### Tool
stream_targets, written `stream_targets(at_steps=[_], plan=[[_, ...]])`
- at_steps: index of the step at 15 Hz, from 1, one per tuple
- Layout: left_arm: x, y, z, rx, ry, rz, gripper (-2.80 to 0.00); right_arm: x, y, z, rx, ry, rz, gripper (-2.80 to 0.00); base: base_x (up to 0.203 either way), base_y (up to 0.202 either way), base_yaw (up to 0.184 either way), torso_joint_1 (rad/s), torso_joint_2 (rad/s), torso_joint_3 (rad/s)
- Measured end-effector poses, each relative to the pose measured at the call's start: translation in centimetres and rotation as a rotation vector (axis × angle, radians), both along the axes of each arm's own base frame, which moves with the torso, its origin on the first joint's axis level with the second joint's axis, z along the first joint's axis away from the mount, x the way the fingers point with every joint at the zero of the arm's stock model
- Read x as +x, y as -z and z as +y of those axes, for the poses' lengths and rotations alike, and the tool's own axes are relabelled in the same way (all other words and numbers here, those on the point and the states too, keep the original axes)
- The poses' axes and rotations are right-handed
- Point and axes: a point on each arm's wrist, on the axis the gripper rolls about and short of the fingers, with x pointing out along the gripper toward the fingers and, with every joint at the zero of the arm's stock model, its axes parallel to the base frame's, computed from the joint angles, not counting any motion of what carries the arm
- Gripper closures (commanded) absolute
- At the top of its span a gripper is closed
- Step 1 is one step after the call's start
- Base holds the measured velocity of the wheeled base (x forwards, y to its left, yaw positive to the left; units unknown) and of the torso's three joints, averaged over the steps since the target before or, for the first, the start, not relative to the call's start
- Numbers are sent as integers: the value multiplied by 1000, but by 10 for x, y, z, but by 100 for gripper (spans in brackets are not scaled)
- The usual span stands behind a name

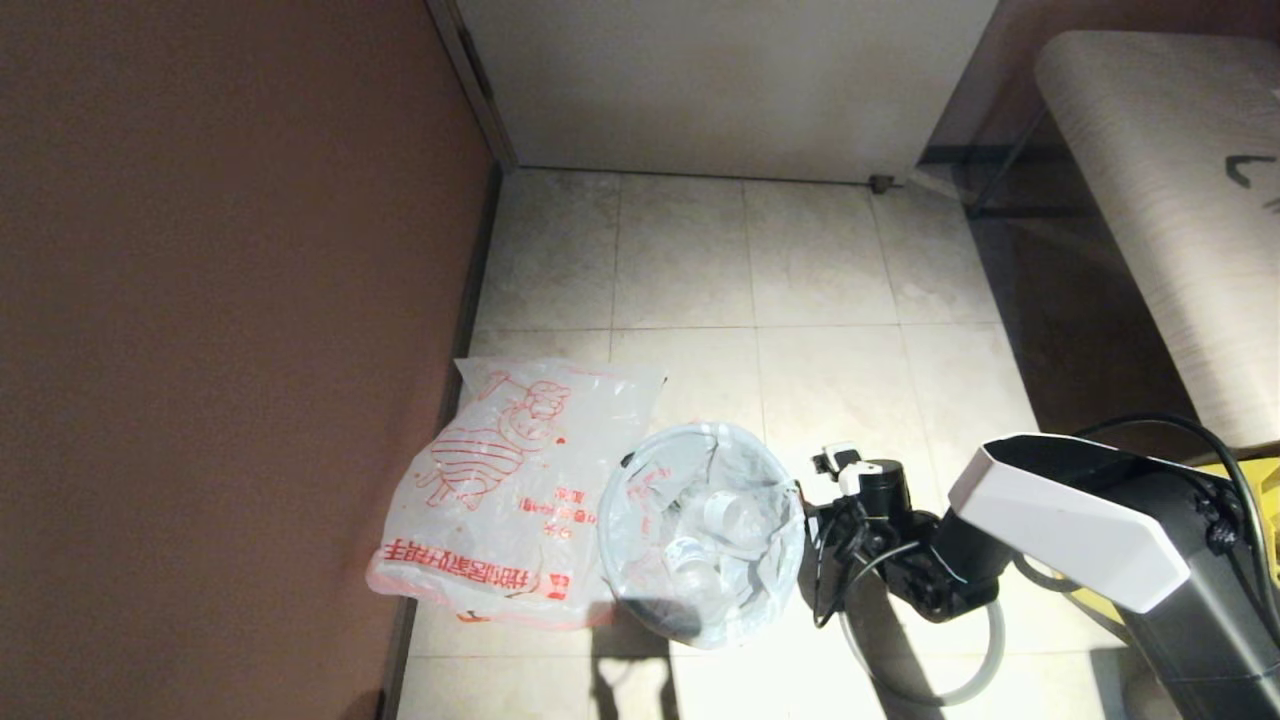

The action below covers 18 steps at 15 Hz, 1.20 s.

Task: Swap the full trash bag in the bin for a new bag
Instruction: Place the trash bag on the floor

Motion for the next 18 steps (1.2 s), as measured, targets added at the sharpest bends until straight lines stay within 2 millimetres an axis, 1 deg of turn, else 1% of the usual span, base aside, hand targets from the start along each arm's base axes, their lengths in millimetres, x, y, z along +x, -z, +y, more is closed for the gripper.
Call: stream_targets(at_steps=[3,5,6,15,18], plan=[[0,0,0,0,0,0,0,8,6,1,-39,19,-22,-280,0,0,0,0,0,0],[0,0,0,0,0,0,0,10,10,-1,-56,26,-24,-280,0,0,0,0,0,0],[0,0,0,0,0,0,0,10,11,-1,-57,27,-24,0,0,0,0,0,0,0],[0,0,0,0,0,0,0,9,13,-5,-60,29,-13,0,0,0,0,0,0,0],[0,0,0,0,0,0,0,6,6,-6,-50,13,-13,0,0,0,0,0,0,0]])
